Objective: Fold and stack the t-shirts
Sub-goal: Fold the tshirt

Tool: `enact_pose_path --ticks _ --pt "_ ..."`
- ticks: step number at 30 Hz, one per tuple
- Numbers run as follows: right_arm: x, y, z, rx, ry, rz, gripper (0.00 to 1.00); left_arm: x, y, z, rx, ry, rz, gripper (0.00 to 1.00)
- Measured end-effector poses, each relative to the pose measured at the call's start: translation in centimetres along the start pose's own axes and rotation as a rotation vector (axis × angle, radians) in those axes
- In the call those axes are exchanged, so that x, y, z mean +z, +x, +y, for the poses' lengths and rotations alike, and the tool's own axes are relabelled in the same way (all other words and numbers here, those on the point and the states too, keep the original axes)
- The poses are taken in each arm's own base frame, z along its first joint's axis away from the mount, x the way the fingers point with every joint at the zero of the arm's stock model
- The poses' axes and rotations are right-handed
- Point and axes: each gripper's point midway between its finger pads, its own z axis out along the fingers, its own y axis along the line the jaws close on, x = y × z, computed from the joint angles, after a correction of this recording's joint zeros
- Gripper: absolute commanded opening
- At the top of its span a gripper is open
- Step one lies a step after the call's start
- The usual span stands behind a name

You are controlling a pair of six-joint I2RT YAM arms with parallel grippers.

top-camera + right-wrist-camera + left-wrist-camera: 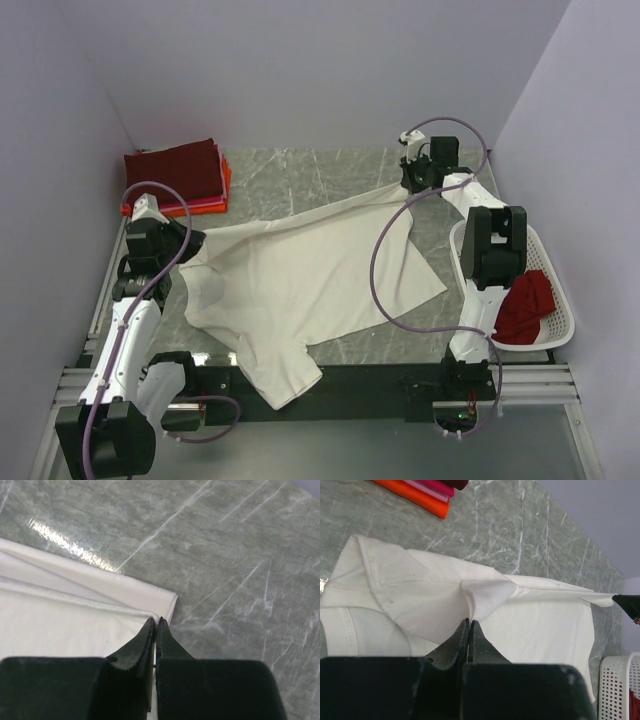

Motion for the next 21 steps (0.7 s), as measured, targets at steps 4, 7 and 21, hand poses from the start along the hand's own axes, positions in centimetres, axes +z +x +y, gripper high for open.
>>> enact_pose_path --ticks 4,7,21 --pt "-0.1 1.0 0.3 -0.010 -0.005 0.022 0.00 -0.1 0.4 0.2 -0.016 -0.007 0.009 0.01" --pt "-0.3 1.5 0.5 -0.017 -0.006 0.033 0.00 -0.1 0.5 0.3 -0.023 -0.009 0.011 0.01" --pt "-0.7 3.2 0.6 -0.050 0.004 0.078 0.00 -0.3 2.7 0.6 -0.058 -0.002 0.093 0.01"
